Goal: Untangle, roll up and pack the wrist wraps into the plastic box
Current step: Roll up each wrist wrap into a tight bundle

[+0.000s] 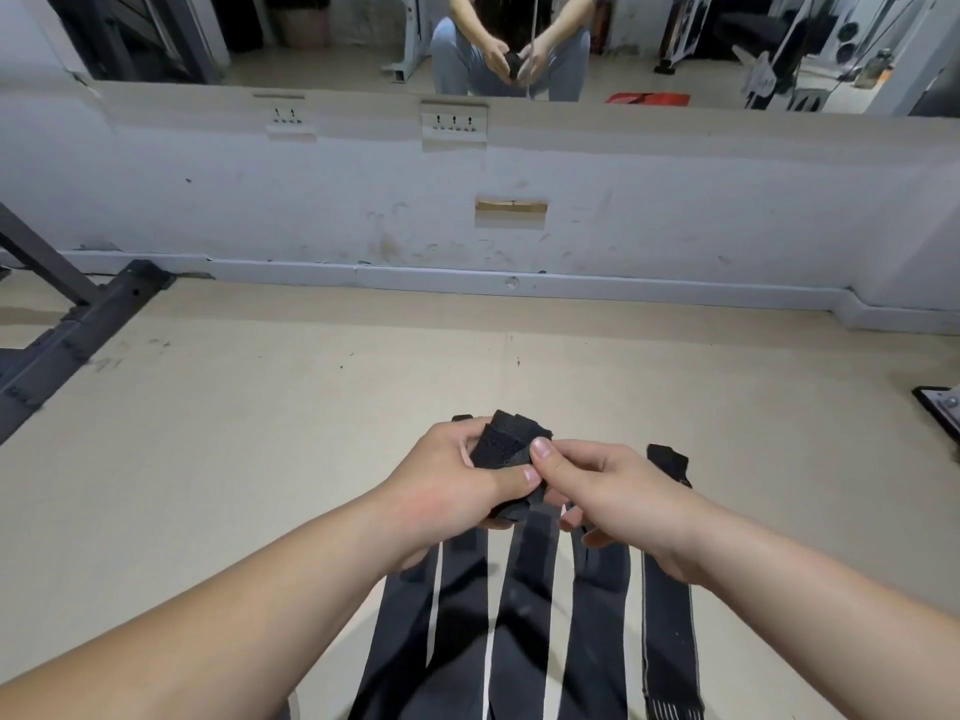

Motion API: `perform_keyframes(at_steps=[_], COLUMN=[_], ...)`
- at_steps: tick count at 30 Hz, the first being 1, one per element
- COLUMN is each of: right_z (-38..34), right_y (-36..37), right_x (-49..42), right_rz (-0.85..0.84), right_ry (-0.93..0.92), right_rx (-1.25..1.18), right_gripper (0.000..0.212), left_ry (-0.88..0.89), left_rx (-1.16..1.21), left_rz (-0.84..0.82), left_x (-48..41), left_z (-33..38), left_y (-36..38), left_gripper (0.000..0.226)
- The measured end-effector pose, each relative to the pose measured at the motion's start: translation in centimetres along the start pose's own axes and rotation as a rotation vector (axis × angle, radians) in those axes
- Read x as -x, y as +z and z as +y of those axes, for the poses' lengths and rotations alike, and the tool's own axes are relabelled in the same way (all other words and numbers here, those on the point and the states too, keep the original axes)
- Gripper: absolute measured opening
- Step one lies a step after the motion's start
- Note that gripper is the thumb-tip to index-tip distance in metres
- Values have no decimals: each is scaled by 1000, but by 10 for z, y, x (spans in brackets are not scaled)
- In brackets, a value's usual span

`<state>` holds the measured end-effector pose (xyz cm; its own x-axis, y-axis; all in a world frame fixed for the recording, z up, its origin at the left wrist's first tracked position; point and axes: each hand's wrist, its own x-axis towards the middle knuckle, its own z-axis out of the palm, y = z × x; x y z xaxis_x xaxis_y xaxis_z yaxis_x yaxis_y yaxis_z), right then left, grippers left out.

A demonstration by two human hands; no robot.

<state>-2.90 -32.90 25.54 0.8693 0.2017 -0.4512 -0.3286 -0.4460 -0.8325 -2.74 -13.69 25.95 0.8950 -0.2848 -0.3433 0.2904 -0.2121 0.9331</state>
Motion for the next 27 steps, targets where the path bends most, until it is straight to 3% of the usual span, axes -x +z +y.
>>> perform_keyframes(at_steps=[6,12,16,21,25,27], right_z=[5,9,22,57,96,111], right_y=[36,85,112,163,205,221], right_x=[-38,-67,-101,-151,-188,-199], right_rz=[-108,-173,-187,-198,-178,-147], right_ry=[45,108,155,307,414,445], right_rx=[301,329,335,209,96,56], right_gripper=[62,37,39,25,30,36], left_ry=[-146,-363,-544,-693,-726,-720], left_rx=[12,34,-31,-172,-328,-496], left_rz=[116,258,316,365,408,406], left_x=[12,-3,-13,-29,-53,-72], left_z=[-45,-104,-165,-251,-304,-322], left_y=[-25,-78,-109,-142,-156,-159], left_gripper=[18,35,34,36,26,37])
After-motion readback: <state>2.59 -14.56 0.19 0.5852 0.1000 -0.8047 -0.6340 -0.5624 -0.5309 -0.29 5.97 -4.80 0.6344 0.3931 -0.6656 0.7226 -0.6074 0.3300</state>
